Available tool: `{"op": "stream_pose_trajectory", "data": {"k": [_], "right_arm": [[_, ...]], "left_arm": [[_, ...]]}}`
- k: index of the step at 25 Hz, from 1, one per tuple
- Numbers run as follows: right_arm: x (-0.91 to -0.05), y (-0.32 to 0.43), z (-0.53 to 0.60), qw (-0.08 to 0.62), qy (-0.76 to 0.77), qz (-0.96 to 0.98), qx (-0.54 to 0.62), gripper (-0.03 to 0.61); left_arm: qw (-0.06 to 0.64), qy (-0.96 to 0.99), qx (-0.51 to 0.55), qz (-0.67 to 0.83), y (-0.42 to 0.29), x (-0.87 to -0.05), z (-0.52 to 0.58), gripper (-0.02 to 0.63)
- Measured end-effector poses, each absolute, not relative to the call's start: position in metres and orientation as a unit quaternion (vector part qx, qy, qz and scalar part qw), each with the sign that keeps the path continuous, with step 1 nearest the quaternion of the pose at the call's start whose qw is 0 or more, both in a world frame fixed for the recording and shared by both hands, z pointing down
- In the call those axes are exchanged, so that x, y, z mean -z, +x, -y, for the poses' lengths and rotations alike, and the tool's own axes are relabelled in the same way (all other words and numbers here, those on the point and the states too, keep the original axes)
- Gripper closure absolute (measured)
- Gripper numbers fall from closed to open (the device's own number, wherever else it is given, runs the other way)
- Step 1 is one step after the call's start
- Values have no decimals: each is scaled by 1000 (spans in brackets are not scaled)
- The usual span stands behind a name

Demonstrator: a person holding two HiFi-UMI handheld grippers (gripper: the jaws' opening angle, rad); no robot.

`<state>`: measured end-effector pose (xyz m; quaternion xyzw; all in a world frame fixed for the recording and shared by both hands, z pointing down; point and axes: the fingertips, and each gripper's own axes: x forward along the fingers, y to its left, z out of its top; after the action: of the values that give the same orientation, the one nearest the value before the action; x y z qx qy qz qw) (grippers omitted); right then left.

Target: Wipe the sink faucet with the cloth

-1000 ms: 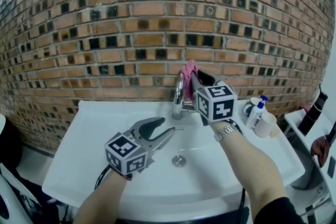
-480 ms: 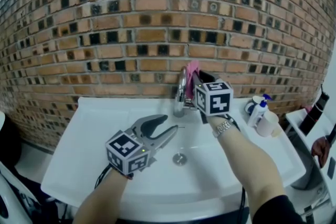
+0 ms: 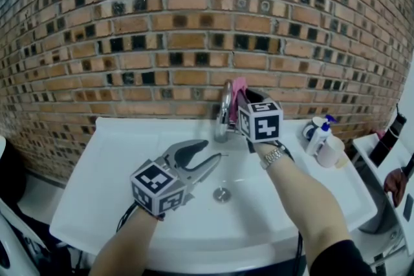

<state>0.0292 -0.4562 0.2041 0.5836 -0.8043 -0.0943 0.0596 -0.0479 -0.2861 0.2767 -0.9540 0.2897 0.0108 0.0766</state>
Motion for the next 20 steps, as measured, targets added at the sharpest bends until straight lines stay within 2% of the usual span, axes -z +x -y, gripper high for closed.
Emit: {"op": "stream_pose_trajectory", "data": {"k": [20], "right_arm": [[-235,25,459,119,585,794,117,531]], "left_arm": [[78,-954,-7,-288,-45,-279,286,420]]}}
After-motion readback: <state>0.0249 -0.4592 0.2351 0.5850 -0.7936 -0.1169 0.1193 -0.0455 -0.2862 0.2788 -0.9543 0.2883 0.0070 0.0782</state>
